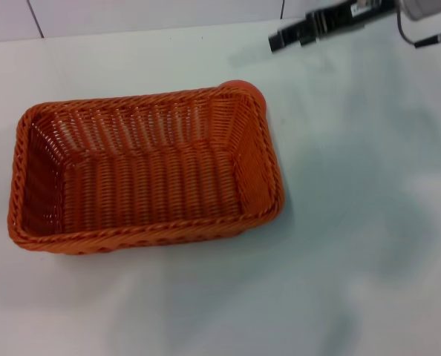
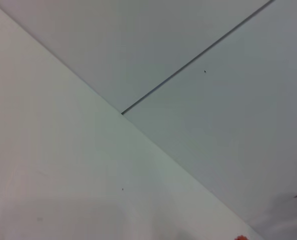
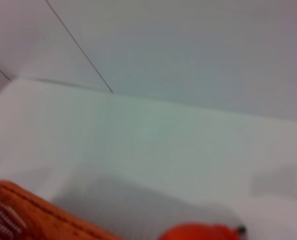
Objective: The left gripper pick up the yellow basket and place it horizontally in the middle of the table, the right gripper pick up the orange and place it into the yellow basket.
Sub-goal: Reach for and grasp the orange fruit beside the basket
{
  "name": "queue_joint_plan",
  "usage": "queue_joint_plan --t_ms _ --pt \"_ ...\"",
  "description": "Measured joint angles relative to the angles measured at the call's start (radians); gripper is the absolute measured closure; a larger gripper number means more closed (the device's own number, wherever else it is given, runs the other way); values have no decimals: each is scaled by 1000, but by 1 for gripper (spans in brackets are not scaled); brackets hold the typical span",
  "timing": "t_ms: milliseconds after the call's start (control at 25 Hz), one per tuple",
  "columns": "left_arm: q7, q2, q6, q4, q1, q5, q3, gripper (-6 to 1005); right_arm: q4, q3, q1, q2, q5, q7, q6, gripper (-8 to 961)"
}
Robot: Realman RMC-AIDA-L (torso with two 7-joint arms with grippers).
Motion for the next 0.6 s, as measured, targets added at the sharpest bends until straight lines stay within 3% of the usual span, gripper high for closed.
queue_joint_plan --t_ms 360,600 --pt "19 -12 1 -17 -13 0 6 247 65 -8 12 11 -57 51 12 202" --pt "38 -8 -4 -44 -18 0 9 249 80 2 15 41 -52 52 71 203"
